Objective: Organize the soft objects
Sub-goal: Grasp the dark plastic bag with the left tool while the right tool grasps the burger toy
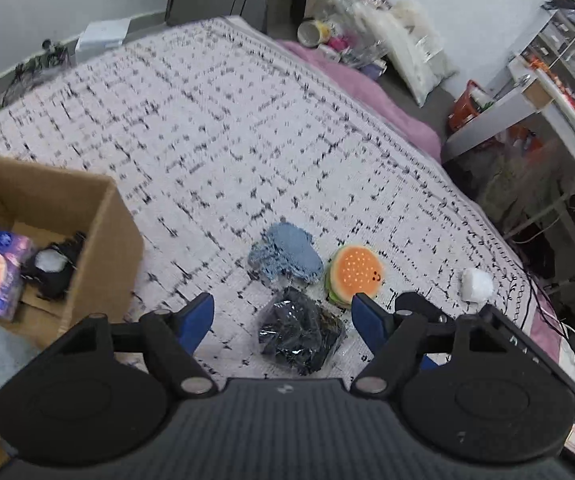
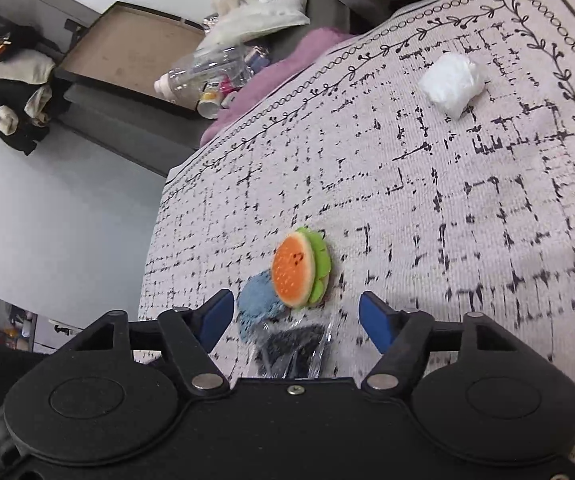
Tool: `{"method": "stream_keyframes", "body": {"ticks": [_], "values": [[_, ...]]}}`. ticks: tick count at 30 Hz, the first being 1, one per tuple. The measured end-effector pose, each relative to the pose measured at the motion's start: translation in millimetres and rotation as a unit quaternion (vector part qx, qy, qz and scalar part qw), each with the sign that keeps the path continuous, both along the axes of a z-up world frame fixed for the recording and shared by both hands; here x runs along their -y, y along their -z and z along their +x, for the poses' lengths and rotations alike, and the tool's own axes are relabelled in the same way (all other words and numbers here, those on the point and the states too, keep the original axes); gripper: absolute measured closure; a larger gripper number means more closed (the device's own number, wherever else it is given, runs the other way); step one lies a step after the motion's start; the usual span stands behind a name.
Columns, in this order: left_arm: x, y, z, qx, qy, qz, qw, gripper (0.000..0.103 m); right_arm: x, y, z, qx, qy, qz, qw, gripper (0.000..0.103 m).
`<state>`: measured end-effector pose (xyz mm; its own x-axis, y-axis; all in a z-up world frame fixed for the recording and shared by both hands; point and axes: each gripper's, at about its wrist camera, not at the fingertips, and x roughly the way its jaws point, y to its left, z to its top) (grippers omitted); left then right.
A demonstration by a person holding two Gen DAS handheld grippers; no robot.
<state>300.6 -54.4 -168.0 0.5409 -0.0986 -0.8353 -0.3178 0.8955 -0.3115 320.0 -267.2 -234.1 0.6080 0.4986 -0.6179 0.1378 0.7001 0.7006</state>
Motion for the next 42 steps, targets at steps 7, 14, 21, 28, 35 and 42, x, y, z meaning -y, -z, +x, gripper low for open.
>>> {"method": "stream_keyframes", "body": {"ticks": [7, 14, 21, 28, 35, 42], "values": [[16.6, 31.4, 20.3, -0.028, 0.019, 0.014, 0.9993, 0.029, 2.8, 16.4, 24.0, -0.016, 0.001, 0.024, 1.0, 0.038], [15.1, 63.7, 33.7, -0.065, 0.009, 0.014, 0.9978, 0.029, -6.9, 30.6, 34.6, -0.03, -0.025, 0.025, 0.999, 0.038], [13.5, 67.5, 37.9, -0.072, 0.009, -0.005, 0.9973, 0.041, -18.7, 31.6, 45.1, -0.017, -0.046, 0.0, 0.999, 0.039], [10.9, 59.8, 31.4, -0.057, 0.013, -0.04, 0.9975, 0.064, -17.5, 32.7, 47.5, -0.024, -0.048, -0.025, 0.998, 0.078], [11.3, 37.4, 13.3, -0.019, 0.013, -0.035, 0.9991, 0.065, -10.2, 10.9, 30.8, -0.001, -0.044, -0.034, 0.998, 0.08], [3.8, -1.3, -9.3, 0.029, 0.017, -0.037, 0.9988, 0.065, -4.7, -15.5, 10.6, 0.031, -0.042, -0.038, 0.998, 0.08]]}}
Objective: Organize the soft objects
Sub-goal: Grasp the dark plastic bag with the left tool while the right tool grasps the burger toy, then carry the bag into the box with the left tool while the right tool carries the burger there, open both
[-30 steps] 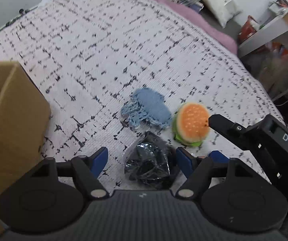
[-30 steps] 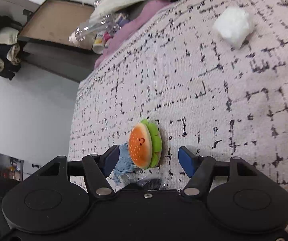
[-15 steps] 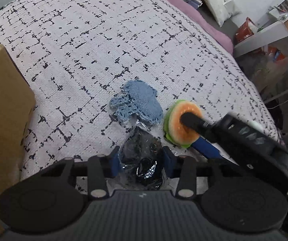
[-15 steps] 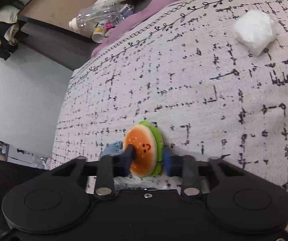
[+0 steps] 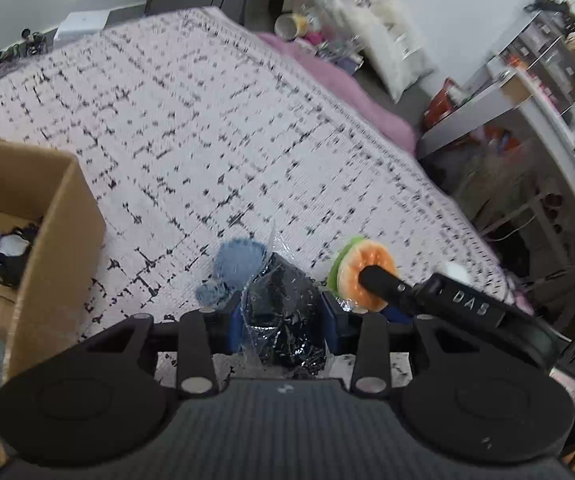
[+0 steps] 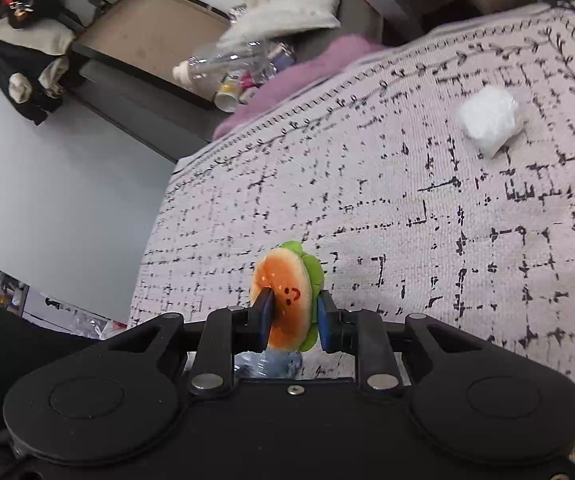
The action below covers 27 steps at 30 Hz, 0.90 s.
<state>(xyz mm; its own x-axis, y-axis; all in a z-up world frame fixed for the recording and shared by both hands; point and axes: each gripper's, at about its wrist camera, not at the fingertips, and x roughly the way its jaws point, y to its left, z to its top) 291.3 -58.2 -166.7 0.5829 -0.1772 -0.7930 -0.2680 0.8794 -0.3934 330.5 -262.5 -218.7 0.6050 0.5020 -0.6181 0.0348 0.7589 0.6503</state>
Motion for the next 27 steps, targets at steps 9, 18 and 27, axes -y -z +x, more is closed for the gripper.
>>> {"method": "stream_keyframes", "body": {"ticks": [9, 18, 27], "values": [[-21.5, -33.8, -33.6, 0.034, -0.014, 0.012, 0.9993, 0.065, -8.0, -30.6, -31.4, 0.033, -0.019, -0.008, 0.999, 0.08], [-59.4, -57.3, -66.9, 0.053, -0.038, 0.023, 0.9976, 0.065, -26.6, -54.1, -55.5, 0.057, -0.039, -0.024, 0.997, 0.08], [-93.8, -69.2, -91.3, 0.061, -0.061, 0.031, 0.9958, 0.064, -58.7, -68.7, -72.3, 0.077, -0.061, -0.037, 0.995, 0.08]]}}
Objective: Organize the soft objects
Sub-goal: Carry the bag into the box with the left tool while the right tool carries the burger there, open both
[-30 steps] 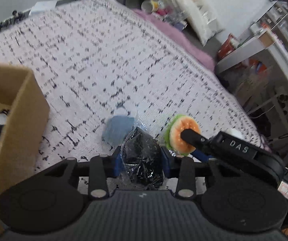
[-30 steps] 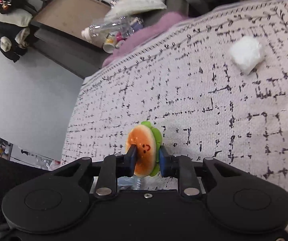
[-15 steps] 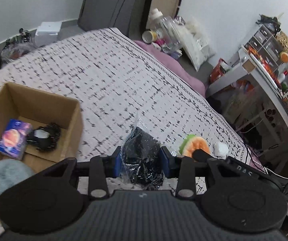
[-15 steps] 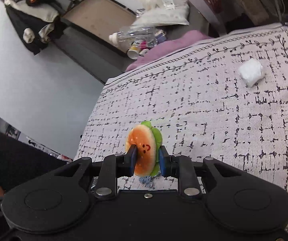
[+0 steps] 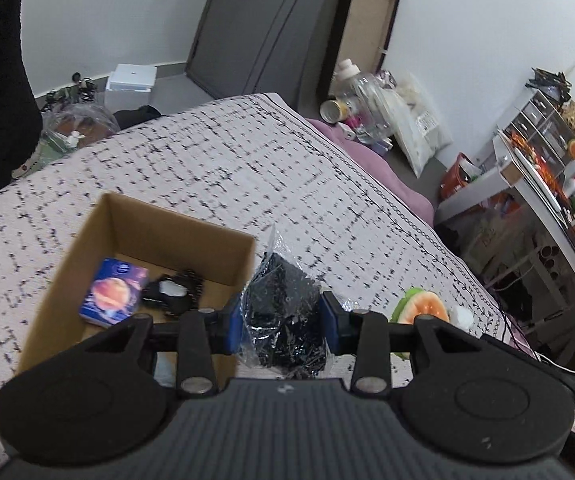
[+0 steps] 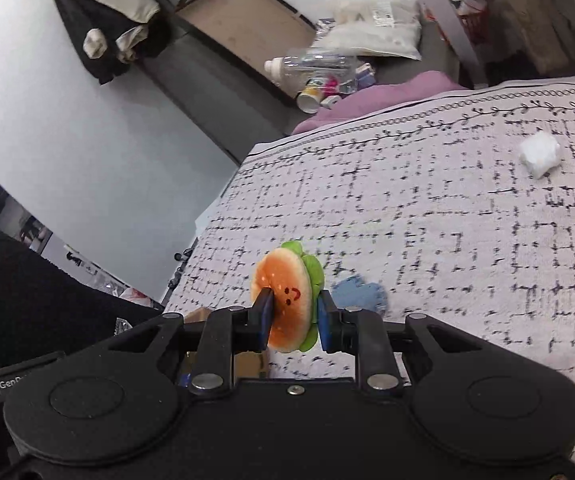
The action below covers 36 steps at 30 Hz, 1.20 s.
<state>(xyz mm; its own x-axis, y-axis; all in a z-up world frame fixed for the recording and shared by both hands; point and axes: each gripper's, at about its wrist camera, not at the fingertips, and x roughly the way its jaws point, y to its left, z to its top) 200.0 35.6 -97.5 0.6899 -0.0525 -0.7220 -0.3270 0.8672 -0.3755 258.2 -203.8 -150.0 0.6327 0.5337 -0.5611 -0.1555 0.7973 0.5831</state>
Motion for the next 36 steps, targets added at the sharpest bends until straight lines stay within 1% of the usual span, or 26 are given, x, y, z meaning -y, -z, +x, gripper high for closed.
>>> {"method": "stream_keyframes", "body": {"ticks": [9, 13, 16, 18, 22, 25, 27, 29, 31, 32, 33, 35, 36], "values": [[-33.9, 4.3, -16.2, -0.008, -0.033, -0.001, 0.9994, 0.064, -33.9, -7.2, -13.0, 0.015, -0.027, -0.005, 0.999, 0.08], [-44.6, 7.6, -19.6, -0.012, -0.048, 0.005, 0.9988, 0.063, -48.1, -10.3, -18.5, 0.022, -0.039, -0.005, 0.999, 0.08], [-50.8, 8.6, -20.7, -0.005, -0.051, -0.002, 0.9987, 0.057, -59.8, -10.6, -21.9, 0.024, -0.05, -0.004, 0.998, 0.08], [-53.1, 9.0, -20.1, -0.012, -0.053, -0.006, 0.9985, 0.048, -68.0, -10.4, -23.5, 0.024, -0.057, -0.004, 0.998, 0.08], [-57.9, 6.3, -25.9, -0.011, -0.061, 0.003, 0.9981, 0.045, -85.1, -9.8, -27.9, 0.024, -0.076, -0.01, 0.997, 0.079], [-60.6, 4.4, -30.2, -0.014, -0.066, 0.009, 0.9977, 0.041, -96.3, -9.5, -31.5, 0.025, -0.088, -0.018, 0.996, 0.079], [-62.3, 3.1, -32.6, -0.015, -0.068, 0.013, 0.9975, 0.039, -102.2, -8.3, -33.4, 0.024, -0.093, -0.024, 0.995, 0.076], [-64.5, 2.2, -34.8, -0.018, -0.072, 0.014, 0.9972, 0.039, -107.6, -7.0, -35.4, 0.022, -0.098, -0.031, 0.994, 0.075], [-67.8, 1.1, -36.4, -0.023, -0.077, 0.015, 0.9966, 0.038, -112.1, -6.7, -37.1, 0.022, -0.104, -0.035, 0.994, 0.072], [-69.0, 0.3, -37.7, -0.023, -0.079, 0.016, 0.9965, 0.038, -113.9, -7.2, -38.7, 0.023, -0.105, -0.037, 0.993, 0.066], [-70.4, -1.0, -39.2, -0.022, -0.08, 0.017, 0.9964, 0.038, -114.5, -8.4, -40.5, 0.023, -0.105, -0.039, 0.993, 0.052], [-70.6, -2.8, -41.9, -0.022, -0.08, 0.02, 0.9964, 0.037, -113.7, -11.8, -43.7, 0.034, -0.102, -0.041, 0.993, 0.042], [-70.1, -3.6, -42.9, -0.022, -0.079, 0.022, 0.9964, 0.034, -112.4, -14.8, -45.0, 0.04, -0.101, -0.042, 0.993, 0.042]]}}
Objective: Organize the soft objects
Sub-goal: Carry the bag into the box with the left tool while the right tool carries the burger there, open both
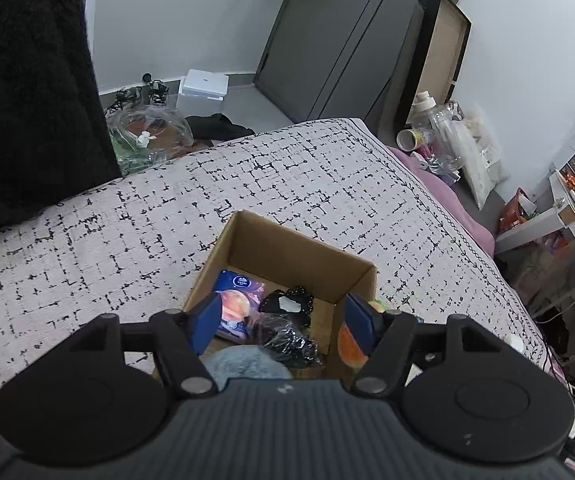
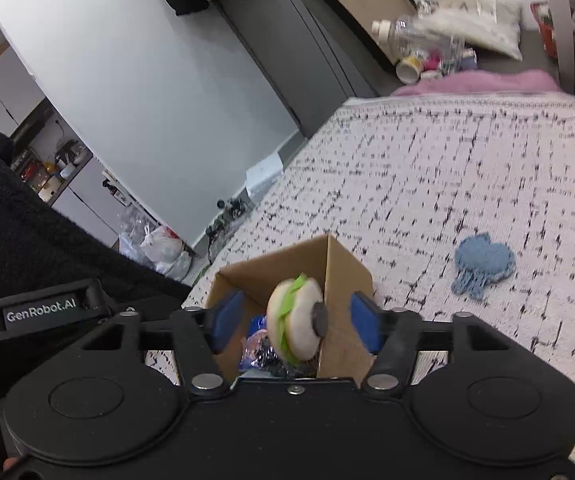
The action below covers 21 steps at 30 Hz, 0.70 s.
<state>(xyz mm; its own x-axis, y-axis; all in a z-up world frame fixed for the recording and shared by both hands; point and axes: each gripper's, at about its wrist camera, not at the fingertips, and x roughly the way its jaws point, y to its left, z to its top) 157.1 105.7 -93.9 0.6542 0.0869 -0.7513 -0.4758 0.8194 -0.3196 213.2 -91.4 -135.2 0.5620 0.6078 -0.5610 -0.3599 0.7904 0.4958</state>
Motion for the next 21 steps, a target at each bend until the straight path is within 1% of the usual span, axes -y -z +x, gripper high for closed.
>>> {"method": "stream_keyframes", "body": {"ticks": [5, 11, 16, 19, 21], "values": [[4.3, -2.9, -3.9, -0.002, 0.004, 0.007, 1.0, 0.024, 10.2, -5.8, -1.4, 0.005, 0.014, 0.002, 1.0, 0.04], [12.7, -3.7, -4.4, -0.019, 0.022, 0.008, 0.9996, 0.022, 23.9, -7.8, -2.5, 0.007, 0.028, -0.008, 1.0, 0.04], [20.8, -5.2, -6.7, -0.026, 0.029, 0.022, 0.999, 0.021, 37.3, -11.5, -3.3, 0.012, 0.034, -0.022, 0.999, 0.032], [26.4, -6.7, -5.6, -0.03, 0.029, 0.034, 0.9985, 0.02, 47.3, -13.7, -2.1, 0.012, 0.036, -0.028, 0.999, 0.026], [30.7, -7.4, -3.9, -0.032, 0.032, 0.039, 0.9982, 0.016, 55.9, -15.1, -0.5, 0.011, 0.041, -0.027, 0.999, 0.022]]}}
